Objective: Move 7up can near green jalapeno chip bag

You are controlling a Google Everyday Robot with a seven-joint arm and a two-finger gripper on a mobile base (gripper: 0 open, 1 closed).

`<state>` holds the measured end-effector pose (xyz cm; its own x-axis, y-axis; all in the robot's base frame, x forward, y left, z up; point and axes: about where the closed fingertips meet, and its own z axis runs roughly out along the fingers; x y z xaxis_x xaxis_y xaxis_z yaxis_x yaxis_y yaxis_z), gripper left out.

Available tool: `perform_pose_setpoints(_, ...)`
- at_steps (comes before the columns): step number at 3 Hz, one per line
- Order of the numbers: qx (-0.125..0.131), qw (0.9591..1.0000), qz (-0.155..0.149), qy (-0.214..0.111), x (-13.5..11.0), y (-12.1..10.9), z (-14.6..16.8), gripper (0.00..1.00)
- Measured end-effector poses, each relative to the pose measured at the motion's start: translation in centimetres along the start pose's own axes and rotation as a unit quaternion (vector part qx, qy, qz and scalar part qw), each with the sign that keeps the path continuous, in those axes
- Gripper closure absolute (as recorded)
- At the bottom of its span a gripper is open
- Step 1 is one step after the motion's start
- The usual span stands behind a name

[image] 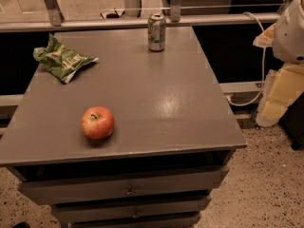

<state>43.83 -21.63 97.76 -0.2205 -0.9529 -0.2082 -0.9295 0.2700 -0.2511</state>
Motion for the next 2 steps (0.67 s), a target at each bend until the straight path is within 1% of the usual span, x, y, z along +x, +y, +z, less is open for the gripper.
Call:
perform_pose_setpoints(1, 0.0, 1.0, 0.0, 0.0, 0.0, 0.0, 0.0, 0.0)
perform_pose_setpoints(2, 0.014, 0.9994, 0.012, -0.028, -0.3, -2.4, 1.7, 0.0)
